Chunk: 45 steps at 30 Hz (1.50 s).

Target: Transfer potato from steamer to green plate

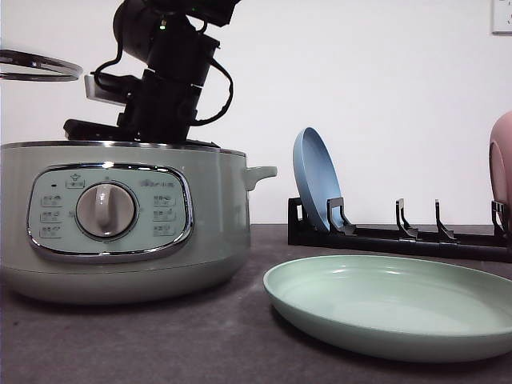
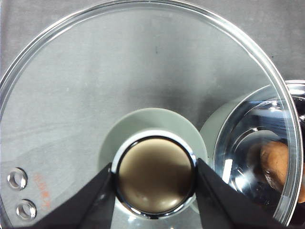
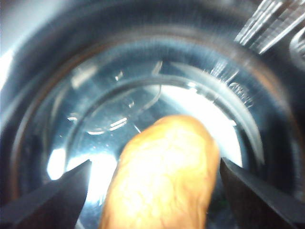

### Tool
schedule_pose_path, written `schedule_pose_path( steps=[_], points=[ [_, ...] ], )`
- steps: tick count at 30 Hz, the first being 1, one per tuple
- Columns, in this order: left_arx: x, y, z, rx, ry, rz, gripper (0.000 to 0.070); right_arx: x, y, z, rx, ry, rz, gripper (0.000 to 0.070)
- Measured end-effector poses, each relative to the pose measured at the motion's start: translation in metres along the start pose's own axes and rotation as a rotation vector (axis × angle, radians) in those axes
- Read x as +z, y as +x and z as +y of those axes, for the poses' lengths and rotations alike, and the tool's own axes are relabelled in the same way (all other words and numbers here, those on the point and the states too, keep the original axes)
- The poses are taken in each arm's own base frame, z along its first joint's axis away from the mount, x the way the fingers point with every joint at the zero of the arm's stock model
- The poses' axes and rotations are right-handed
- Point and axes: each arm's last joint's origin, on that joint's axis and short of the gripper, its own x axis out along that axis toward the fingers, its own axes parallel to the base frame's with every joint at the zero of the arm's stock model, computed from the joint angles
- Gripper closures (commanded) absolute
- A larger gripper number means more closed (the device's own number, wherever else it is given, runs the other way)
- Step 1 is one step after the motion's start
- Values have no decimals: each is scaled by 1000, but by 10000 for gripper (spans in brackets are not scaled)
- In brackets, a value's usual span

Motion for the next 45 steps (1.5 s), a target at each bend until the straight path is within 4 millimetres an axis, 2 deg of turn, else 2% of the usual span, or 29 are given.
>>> schedule_pose_path(
  steps=[4, 8, 10, 14, 17, 21, 27, 37, 41, 45],
  points=[
    [0, 0, 0, 0, 0, 0, 699, -1, 0, 0, 0, 0, 9, 377],
    [0, 0, 0, 0, 0, 0, 699, -3, 0, 0, -1, 1, 29, 483],
    [0, 0, 0, 0, 0, 0, 699, -3, 0, 0, -1, 1, 29, 510],
    [0, 0, 0, -2, 0, 0, 699, -2, -4, 0, -1, 2, 28, 512],
    [0, 0, 0, -14, 0, -1, 699, 1, -18, 0, 0, 2, 0, 513],
    [0, 0, -3, -34, 5, -1, 699, 9, -56, 1, 3, -7, -73, 512],
    [0, 0, -10, -55, 26, -1, 699, 12, -135, -1, 0, -17, -192, 512],
    [-1, -1, -36, -128, 102, 0, 699, -19, -247, -18, -40, 9, -252, 512],
    [-2, -2, -51, -159, 146, 2, 699, -38, -276, -28, -65, 41, -255, 512],
    [-5, -4, -69, -196, 199, 3, 699, -65, -286, -36, -85, 66, -259, 511]
  ],
)
